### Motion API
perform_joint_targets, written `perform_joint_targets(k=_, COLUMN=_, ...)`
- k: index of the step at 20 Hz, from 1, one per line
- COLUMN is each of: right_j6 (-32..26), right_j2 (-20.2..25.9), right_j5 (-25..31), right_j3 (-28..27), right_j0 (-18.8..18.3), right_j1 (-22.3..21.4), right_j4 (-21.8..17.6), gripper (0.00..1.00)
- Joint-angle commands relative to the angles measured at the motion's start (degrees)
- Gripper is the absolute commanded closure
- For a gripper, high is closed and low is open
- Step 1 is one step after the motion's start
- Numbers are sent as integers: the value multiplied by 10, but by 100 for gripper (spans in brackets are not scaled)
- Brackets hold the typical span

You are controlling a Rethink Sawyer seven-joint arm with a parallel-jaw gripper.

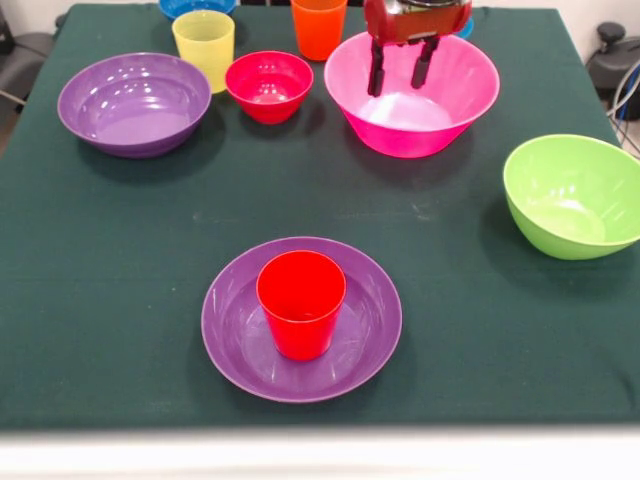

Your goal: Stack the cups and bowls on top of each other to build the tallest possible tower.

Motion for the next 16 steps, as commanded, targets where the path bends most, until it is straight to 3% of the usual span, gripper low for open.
perform_joint_targets(k=1, right_j6=81, right_j2=-33, right_j5=-22, right_j3=-48, right_j0=42, right_j1=40, right_j4=-21, gripper=0)
perform_joint_targets(k=4, right_j6=72, right_j2=-40, right_j5=-19, right_j3=-49, right_j0=45, right_j1=38, right_j4=-17, gripper=0)
perform_joint_targets(k=9, right_j6=26, right_j2=-35, right_j5=2, right_j3=-32, right_j0=22, right_j1=11, right_j4=-12, gripper=0)
perform_joint_targets(k=16, right_j6=-35, right_j2=-25, right_j5=34, right_j3=-45, right_j0=-10, right_j1=6, right_j4=-27, gripper=0)
